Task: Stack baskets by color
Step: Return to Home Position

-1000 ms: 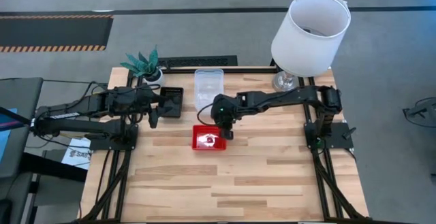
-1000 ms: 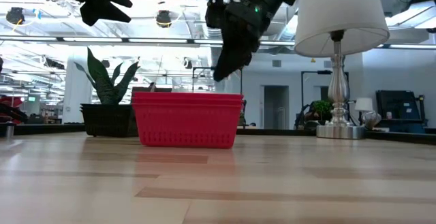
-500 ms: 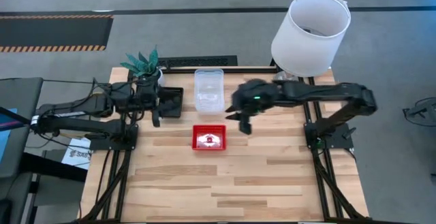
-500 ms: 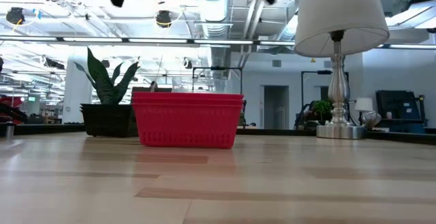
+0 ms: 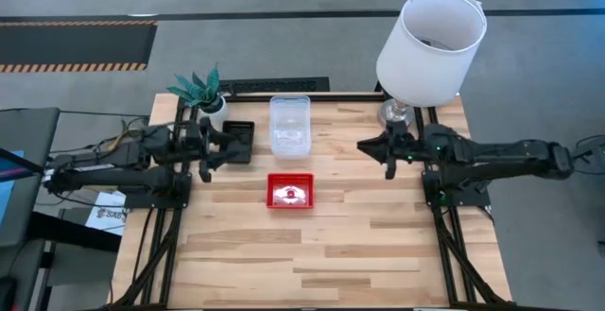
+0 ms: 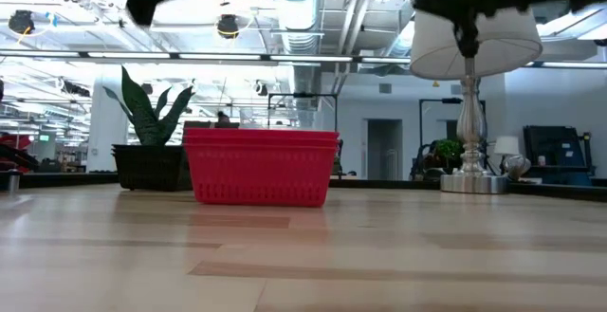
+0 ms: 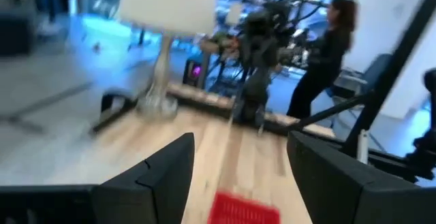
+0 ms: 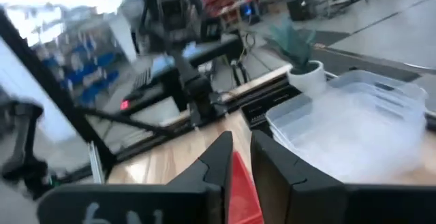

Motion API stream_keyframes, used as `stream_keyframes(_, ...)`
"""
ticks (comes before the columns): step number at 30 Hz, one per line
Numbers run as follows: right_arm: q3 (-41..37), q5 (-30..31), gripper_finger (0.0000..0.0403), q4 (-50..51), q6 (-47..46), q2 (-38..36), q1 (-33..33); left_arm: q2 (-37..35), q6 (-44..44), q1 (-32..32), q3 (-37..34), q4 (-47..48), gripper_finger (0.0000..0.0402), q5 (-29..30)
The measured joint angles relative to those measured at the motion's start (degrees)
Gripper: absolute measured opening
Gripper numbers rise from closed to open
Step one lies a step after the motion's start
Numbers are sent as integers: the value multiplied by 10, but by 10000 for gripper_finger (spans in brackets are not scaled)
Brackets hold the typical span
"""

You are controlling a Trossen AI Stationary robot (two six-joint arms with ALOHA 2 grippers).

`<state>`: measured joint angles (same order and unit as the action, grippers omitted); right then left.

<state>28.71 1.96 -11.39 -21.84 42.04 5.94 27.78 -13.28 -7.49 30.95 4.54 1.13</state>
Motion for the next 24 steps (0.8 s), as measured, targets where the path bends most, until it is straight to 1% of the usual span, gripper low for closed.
stream_keyframes(3, -68, 0, 69, -23, -38, -57, 14, -39, -48, 0, -57, -25, 223, 6)
stream_keyframes(6, -118, -1, 65, -23, -48, -109, 18, -76, -79, 0, -93, -58, 219, 16)
stream_keyframes(12, -196, 0, 63, -26, -48, -215, 21, -115, -145, 1, -152, -88, 191, 22)
stream_keyframes(16, -239, -1, 63, -24, -48, -271, 19, -118, -174, 1, -183, -106, 166, 33)
stream_keyframes(20, -273, -1, 63, -26, -48, -321, 19, -117, -180, 1, -210, -144, 142, 37)
stream_keyframes(22, -282, -1, 63, -10, -47, -343, 19, -118, -180, 1, -221, -155, 130, 38)
stream_keyframes(24, -282, -1, 63, 29, -47, -364, 19, -117, -173, 1, -230, -156, 119, 38)
